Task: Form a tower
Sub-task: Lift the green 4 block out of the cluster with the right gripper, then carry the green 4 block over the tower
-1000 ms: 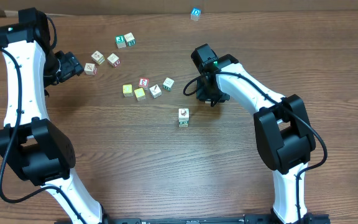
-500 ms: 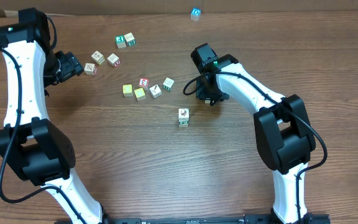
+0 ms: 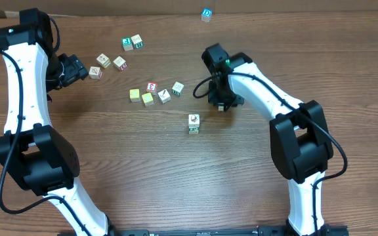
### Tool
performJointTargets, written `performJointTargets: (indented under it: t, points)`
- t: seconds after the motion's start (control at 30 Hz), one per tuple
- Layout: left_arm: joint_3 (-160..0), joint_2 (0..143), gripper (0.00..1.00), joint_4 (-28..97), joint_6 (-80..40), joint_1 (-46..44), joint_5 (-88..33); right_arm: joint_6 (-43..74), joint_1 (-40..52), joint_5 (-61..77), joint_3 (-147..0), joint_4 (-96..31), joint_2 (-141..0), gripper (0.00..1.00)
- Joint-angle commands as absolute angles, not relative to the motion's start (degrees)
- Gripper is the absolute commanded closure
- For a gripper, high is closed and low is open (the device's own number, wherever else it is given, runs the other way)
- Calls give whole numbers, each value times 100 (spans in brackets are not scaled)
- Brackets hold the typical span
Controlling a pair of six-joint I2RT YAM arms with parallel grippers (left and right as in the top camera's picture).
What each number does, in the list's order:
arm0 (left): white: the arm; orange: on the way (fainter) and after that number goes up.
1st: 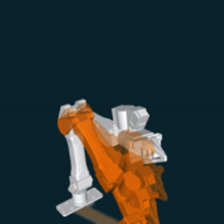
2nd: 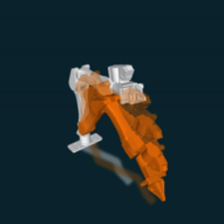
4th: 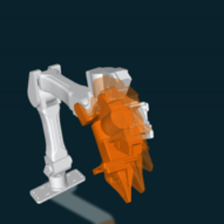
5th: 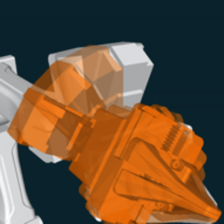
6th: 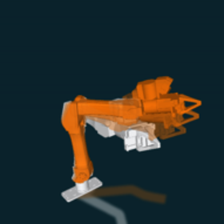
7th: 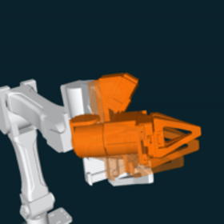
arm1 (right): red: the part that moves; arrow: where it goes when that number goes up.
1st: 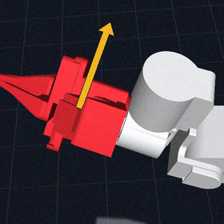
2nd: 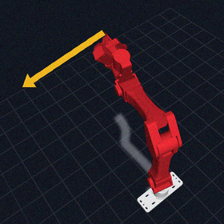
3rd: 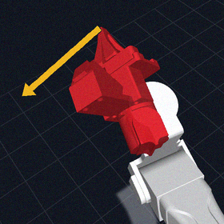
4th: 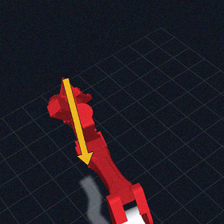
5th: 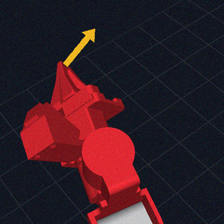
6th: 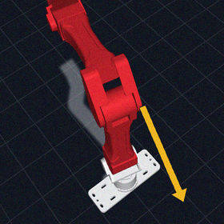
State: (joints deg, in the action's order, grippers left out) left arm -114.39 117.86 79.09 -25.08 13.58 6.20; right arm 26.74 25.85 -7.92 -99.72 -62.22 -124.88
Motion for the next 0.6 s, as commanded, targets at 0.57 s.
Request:
performJointTargets:
  t: [0.57]
  points:
    - [-11513, 11699, 0, 7902, -2482, 1347, 611, 2845, 3247, -268, -11334, -7653, -11218, 78]
